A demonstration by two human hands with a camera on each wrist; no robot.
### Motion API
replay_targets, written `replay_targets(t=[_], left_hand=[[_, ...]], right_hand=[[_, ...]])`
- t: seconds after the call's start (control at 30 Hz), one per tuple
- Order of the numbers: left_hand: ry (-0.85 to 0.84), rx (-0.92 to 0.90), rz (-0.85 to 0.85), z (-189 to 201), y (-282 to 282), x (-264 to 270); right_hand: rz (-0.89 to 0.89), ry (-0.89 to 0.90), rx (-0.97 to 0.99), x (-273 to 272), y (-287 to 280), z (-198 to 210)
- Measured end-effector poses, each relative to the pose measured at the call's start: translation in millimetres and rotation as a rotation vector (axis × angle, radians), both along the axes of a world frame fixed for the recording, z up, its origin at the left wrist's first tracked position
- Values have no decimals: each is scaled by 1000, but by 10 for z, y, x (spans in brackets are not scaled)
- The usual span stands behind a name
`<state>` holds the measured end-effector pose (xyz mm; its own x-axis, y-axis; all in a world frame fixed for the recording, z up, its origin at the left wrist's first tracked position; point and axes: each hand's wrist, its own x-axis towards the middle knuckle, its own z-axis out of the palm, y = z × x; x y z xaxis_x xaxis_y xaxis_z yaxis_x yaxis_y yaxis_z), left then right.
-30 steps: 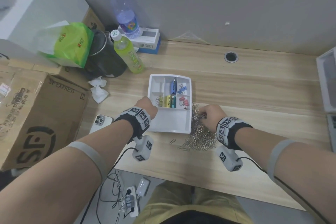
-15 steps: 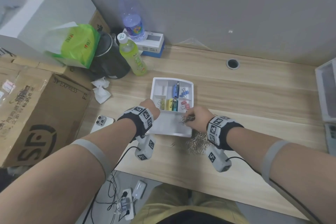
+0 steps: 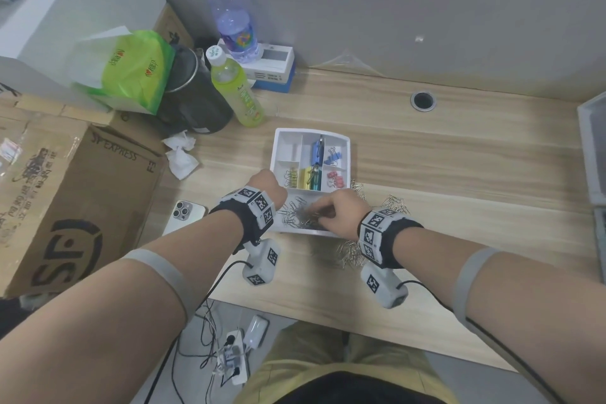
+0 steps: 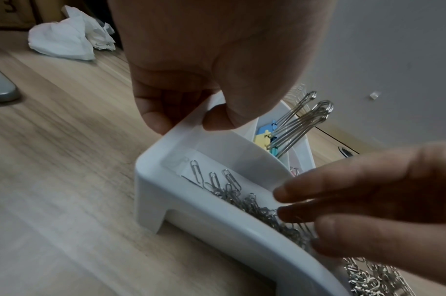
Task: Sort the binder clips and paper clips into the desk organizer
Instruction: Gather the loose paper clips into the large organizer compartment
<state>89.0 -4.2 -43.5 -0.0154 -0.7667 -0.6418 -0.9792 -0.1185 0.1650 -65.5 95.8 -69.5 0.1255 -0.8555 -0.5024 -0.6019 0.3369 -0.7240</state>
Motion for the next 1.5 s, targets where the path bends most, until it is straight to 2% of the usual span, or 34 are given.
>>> replay_targets(t=[0.1, 0.17, 0.23, 0.33, 0.47, 0.6, 0.83, 1.5], left_hand=[[-14, -10, -14, 26, -31, 19], [-23, -34, -17, 46, -55, 42], [-38, -50, -20, 66, -74, 68], [-67, -55, -36, 75, -97, 101], [-99, -38, -49, 47, -117, 140], [-90, -20, -56, 4, -112, 169], [-81, -46, -91, -83, -81, 173], [-36, -54, -97, -104, -51, 120]], right_hand=[[-89, 57, -96, -144, 3, 120], [-111, 155, -124, -309, 15, 173], [-104, 318, -60, -513, 47, 143], [-67, 525, 138, -791, 188, 36], [52, 647, 218, -899, 401, -93], [75, 604, 140, -738, 501, -215], [-17, 469, 7, -469, 466, -333], [-212, 331, 17, -241, 342, -371]])
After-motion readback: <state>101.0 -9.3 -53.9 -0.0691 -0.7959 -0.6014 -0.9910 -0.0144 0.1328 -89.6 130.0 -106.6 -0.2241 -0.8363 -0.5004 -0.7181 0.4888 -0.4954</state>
